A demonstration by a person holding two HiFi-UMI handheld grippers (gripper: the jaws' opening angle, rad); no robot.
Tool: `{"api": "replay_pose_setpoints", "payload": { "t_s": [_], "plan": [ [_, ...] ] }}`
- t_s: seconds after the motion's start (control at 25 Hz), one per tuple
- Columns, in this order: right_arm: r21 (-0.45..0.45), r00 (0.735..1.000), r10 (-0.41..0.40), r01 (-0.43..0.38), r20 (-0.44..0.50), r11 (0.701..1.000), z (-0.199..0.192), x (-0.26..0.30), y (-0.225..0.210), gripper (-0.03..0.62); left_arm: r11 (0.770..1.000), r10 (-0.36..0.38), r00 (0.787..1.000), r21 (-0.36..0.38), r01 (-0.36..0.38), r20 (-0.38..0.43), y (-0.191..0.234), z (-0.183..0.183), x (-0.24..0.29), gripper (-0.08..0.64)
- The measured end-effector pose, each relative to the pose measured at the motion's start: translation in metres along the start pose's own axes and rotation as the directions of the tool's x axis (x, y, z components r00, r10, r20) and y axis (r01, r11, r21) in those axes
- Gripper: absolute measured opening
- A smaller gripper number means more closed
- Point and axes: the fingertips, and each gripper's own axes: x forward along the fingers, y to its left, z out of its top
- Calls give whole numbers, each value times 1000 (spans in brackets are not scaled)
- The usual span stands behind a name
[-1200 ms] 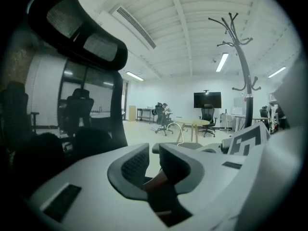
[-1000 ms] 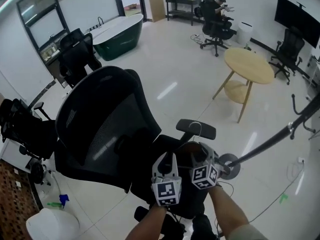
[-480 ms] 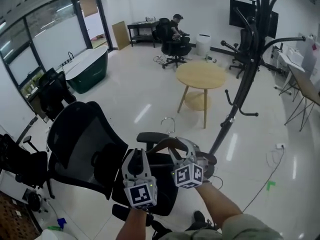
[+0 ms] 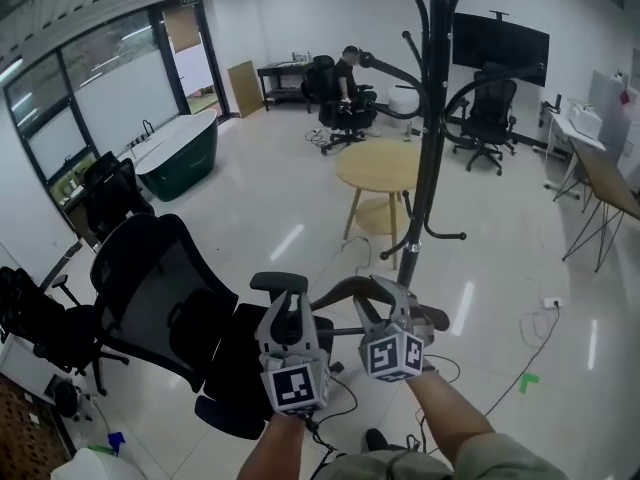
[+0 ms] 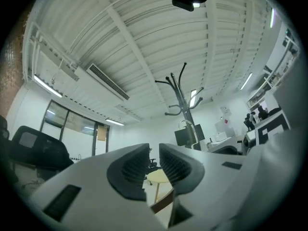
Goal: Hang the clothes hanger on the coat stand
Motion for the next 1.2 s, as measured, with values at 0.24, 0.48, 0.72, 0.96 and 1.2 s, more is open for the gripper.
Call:
{"api": "replay_pose_setpoints", "payload": {
  "t_s": [0.24,0.48,0.72,0.96,1.2],
  "plan": [
    [3,995,-85,86,-42,996,7,-76,-42,176,994,-103,994,-19,104,40,-61,46,-23,72],
    [-44,993,-119,119,-8,992,-12,-138,-124,176,994,-105,991,-8,106,78,-149,86,-17,72],
    [-100,989,-94,105,110,989,-37,-273,-306,176,1000,-21,991,3,21,135,-346,196,-15,72],
    [-111,981,-83,104,175,988,-48,-284,-380,176,1000,4,989,16,-7,151,-413,215,1,72],
    [-68,990,-66,75,129,995,-60,-269,-419,176,999,-27,988,46,20,153,-449,232,23,67]
  ]
}}
